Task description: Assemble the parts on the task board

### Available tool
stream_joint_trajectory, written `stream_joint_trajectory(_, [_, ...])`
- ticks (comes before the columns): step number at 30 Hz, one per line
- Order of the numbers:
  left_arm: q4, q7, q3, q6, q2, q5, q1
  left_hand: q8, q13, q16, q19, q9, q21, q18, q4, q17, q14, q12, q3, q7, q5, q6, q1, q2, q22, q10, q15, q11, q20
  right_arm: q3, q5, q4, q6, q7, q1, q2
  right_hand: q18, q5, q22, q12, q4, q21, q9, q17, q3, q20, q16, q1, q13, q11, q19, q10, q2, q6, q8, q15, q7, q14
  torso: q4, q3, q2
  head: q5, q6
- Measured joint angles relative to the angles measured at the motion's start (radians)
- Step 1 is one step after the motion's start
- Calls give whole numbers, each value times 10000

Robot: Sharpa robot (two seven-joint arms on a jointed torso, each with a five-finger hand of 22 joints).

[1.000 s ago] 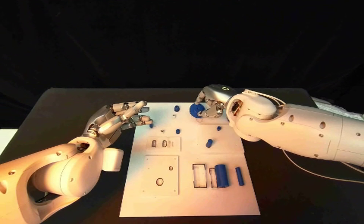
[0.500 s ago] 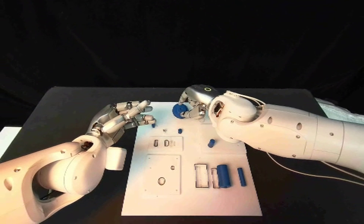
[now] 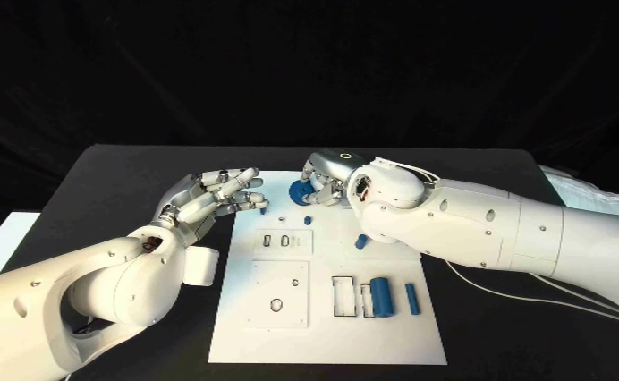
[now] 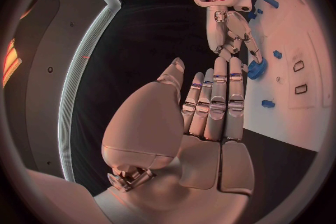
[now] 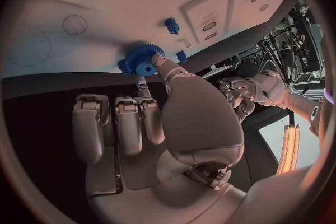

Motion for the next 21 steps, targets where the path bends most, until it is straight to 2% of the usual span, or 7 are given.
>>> stream_joint_trajectory(2, [2,-1,0,1,-3,0,0,0,0,0,0,0,0,1,0,0,0,0,0,0,0,0,0,0,0,0,0,0,0,-3,-1,-78,37,-6,-2,45,0,-18,0,-96,18,0,4,0,-18,0,0,-85,0,0,0,0,-84,74,-19,0,-29,0,-3,-1,0,10,-4])
stream_joint_trajectory(4, [5,-2,0,2,-6,0,0,0,0,0,0,0,0,1,0,0,0,0,0,0,0,0,0,0,0,0,0,0,0,-12,-2,-140,50,-9,-4,79,0,-61,0,-208,101,0,44,0,-76,0,0,-197,0,126,0,8,-193,101,-269,17,-29,8,-9,0,-2,13,-7])
stream_joint_trajectory(6, [7,-4,0,3,-7,0,0,0,0,0,0,0,0,0,-26,14,0,0,27,0,0,0,0,0,0,0,0,0,0,-25,-2,-191,57,-9,-12,114,-1,-273,0,-320,157,0,72,-1,-185,12,0,-397,-1,206,0,-10,-187,-236,-486,132,74,-18,-10,3,-3,15,-12])
stream_joint_trajectory(8, [7,-5,0,4,-8,0,0,0,0,0,0,0,0,0,-26,14,0,0,27,0,0,0,0,0,1,0,0,0,0,-39,-2,-225,64,-7,-23,148,-1,-582,-1,-426,177,0,-13,-1,-342,112,0,-489,-1,297,-1,0,-282,-587,-566,196,137,3,-10,5,-4,15,-14])
stream_joint_trajectory(12, [8,-8,0,4,-10,0,0,0,0,0,0,0,0,0,-54,14,0,0,-2,0,0,0,0,0,1,0,0,0,0,-56,10,-280,75,8,-38,184,0,-904,-1,-540,362,-1,-42,-1,-619,220,0,-545,-1,376,-1,-20,-428,-1078,-566,291,251,-1,-9,6,-4,10,-15])
stream_joint_trajectory(19, [12,-19,0,5,-20,0,0,1,0,0,0,0,0,0,-54,13,0,0,-1,0,0,0,0,0,1,0,0,0,0,-63,44,-299,118,24,-39,179,0,-895,-2,-540,579,0,4,-2,-836,219,0,-560,-2,376,-1,-20,-463,-931,-566,291,219,-1,-10,7,-4,2,-22])
stream_joint_trajectory(21, [15,-21,0,5,-24,0,0,1,0,0,0,0,0,0,-54,13,0,0,-1,0,0,0,0,0,1,0,0,0,0,-64,64,-295,123,25,-39,160,0,-754,-2,-540,648,-1,6,-2,-905,219,-1,-562,-2,376,-1,-20,-460,-877,-538,290,203,-1,-11,11,-4,-3,-23])
